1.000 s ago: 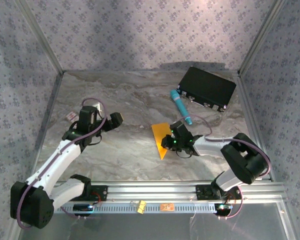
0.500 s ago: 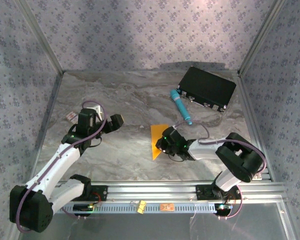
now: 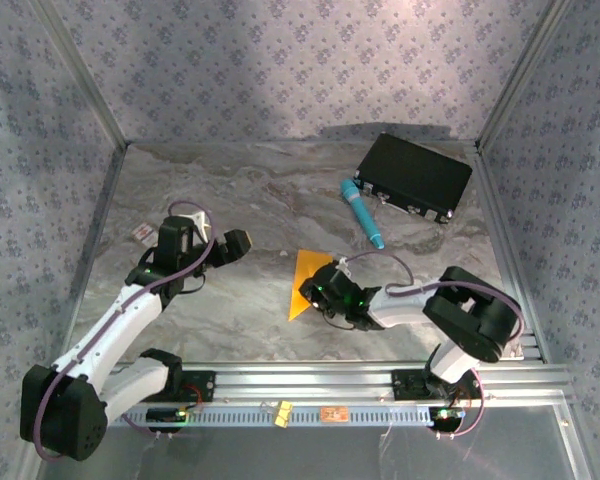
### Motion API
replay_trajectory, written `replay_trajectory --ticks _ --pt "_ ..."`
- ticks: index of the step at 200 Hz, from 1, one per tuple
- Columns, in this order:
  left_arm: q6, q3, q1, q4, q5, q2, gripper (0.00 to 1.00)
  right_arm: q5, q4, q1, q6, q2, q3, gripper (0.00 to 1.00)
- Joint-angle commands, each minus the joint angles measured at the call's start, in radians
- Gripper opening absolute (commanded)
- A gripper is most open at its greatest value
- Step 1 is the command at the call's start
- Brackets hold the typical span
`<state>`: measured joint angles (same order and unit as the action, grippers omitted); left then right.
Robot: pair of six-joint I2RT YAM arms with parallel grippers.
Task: Fold a paper plane with a square sheet of paper (pick it up from the middle)
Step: Fold the wing for the fifth time at the center of the table.
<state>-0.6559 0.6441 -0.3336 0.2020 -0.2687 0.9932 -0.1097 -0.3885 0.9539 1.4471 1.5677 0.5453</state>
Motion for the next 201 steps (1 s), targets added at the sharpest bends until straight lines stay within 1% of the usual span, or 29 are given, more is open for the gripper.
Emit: replay_trajectory --ticks 1,31,56,74,91,113,147,172,201 --pt "-0.007 0.011 0.005 -0.031 -0.050 0.026 1.00 -0.067 0.124 -0.009 -0.091 -0.086 0.020 0.21" --pt "-0.016 0.011 0.006 -0.072 -0.109 0.054 1.00 -0.099 0.210 -0.040 -0.157 -0.189 -0.009 0.23" --pt "-0.016 0.017 0.005 -0.097 -0.164 0.083 1.00 -0.113 0.286 -0.082 -0.169 -0.270 -0.039 0.24" --pt "-0.031 0.017 0.000 -0.119 -0.197 0.110 0.99 -0.085 0.281 -0.115 -0.189 -0.316 -0.076 0.25" --pt "-0.047 0.019 -0.015 -0.148 -0.228 0.145 0.96 -0.052 0.293 -0.142 -0.216 -0.343 -0.091 0.26" --pt "-0.054 0.040 -0.055 -0.170 -0.255 0.203 0.88 -0.020 0.315 -0.172 -0.240 -0.366 -0.100 0.26" --pt "-0.047 0.104 -0.153 -0.178 -0.277 0.327 0.69 0.008 0.308 -0.192 -0.259 -0.380 -0.117 0.26" --pt "-0.049 0.163 -0.206 -0.170 -0.281 0.427 0.54 0.015 0.305 -0.193 -0.267 -0.379 -0.119 0.26" --pt "-0.050 0.236 -0.244 -0.160 -0.301 0.538 0.42 0.021 0.295 -0.191 -0.289 -0.379 -0.119 0.26"
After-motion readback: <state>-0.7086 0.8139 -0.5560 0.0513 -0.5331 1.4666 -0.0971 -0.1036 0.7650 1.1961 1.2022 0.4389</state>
